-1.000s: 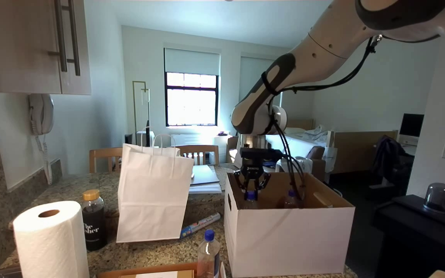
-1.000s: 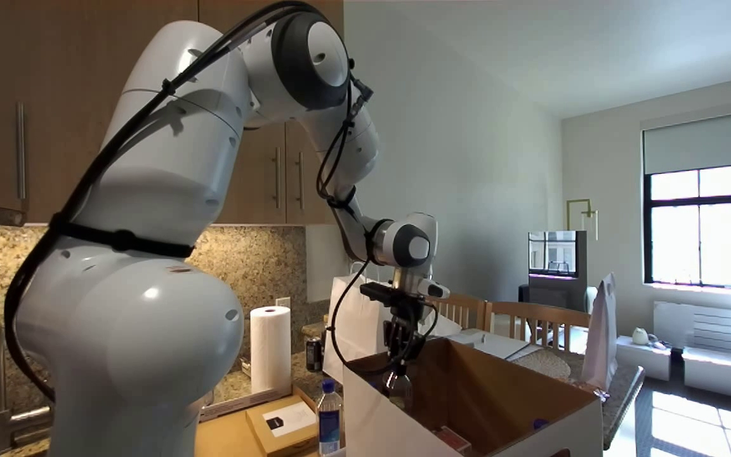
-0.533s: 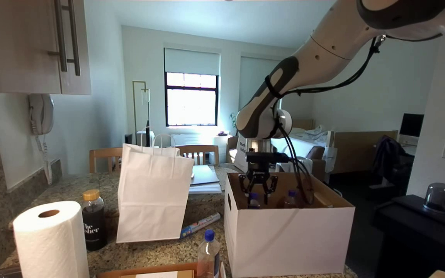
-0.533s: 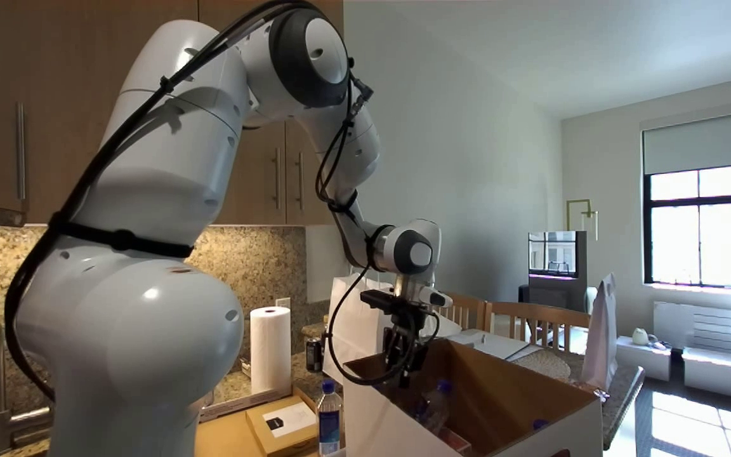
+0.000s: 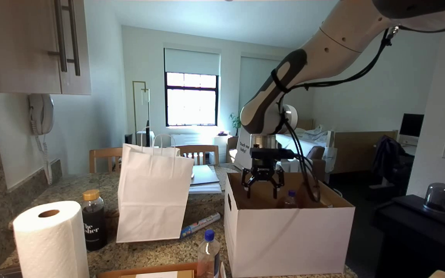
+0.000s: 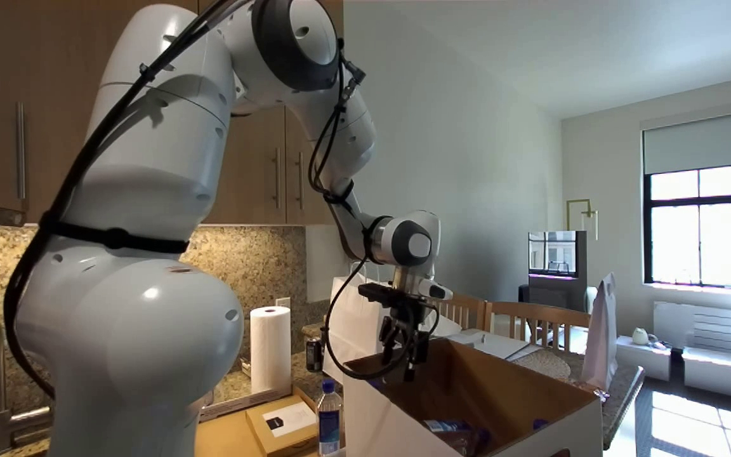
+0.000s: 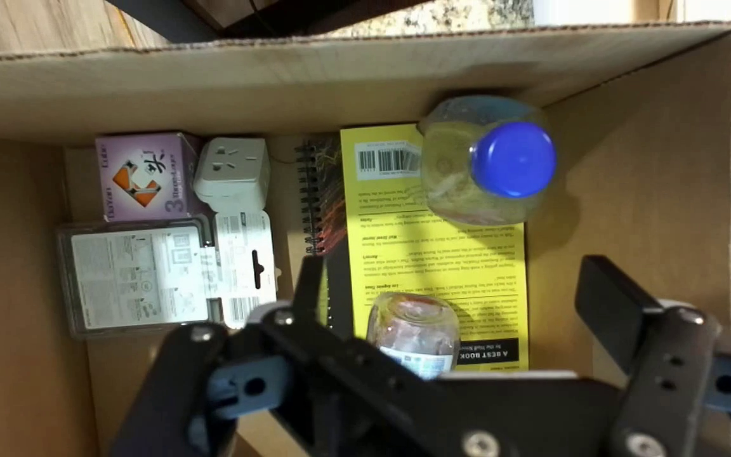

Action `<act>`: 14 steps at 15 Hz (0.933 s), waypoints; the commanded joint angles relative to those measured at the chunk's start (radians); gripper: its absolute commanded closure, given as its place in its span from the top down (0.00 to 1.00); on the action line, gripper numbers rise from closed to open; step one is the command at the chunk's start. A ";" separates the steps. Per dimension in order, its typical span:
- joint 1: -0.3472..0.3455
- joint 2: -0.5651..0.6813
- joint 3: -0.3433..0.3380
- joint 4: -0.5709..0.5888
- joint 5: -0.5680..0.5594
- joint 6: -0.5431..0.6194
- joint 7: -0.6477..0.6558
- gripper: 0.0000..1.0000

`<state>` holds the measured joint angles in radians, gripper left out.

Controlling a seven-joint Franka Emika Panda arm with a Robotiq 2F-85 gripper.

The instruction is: Put the water bottles in the white storage box.

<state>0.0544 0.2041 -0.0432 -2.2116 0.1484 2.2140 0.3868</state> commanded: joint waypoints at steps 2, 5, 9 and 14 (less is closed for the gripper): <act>-0.020 -0.147 0.003 -0.068 -0.023 -0.104 -0.047 1.00; -0.021 -0.242 0.007 -0.059 -0.082 -0.229 -0.072 1.00; -0.018 -0.325 0.028 0.010 -0.159 -0.396 -0.106 1.00; -0.007 -0.341 0.064 0.097 -0.108 -0.468 -0.104 1.00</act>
<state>0.0539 -0.1345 -0.0008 -2.1509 0.0055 1.7809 0.2843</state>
